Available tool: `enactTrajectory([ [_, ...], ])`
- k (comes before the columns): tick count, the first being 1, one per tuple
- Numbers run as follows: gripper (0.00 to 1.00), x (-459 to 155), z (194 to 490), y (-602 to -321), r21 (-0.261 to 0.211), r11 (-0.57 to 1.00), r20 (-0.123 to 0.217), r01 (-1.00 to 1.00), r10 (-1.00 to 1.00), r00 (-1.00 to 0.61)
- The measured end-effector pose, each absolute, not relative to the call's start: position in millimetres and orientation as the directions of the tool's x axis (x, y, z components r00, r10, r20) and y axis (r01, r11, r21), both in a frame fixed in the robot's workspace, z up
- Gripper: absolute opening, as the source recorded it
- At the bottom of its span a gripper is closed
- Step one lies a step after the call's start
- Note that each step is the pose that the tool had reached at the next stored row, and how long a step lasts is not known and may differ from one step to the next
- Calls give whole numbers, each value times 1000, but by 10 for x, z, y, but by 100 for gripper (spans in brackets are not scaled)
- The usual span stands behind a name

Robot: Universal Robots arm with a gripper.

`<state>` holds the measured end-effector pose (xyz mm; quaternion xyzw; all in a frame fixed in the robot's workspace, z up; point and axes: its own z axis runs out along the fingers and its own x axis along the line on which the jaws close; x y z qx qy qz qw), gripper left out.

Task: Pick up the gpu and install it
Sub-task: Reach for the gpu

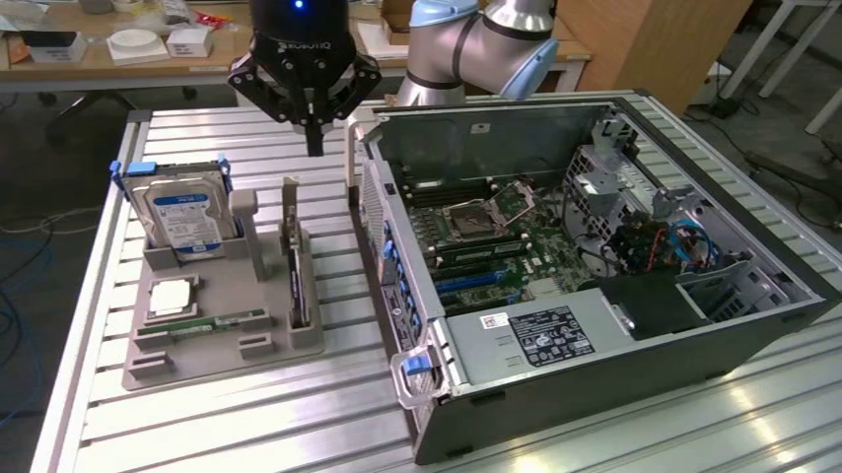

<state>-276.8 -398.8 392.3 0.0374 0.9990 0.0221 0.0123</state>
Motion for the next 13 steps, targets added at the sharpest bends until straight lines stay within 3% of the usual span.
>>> enactTrajectory([
  [13,10,-2868,3922,-3988,45,996,-23,74,75,-997],
])
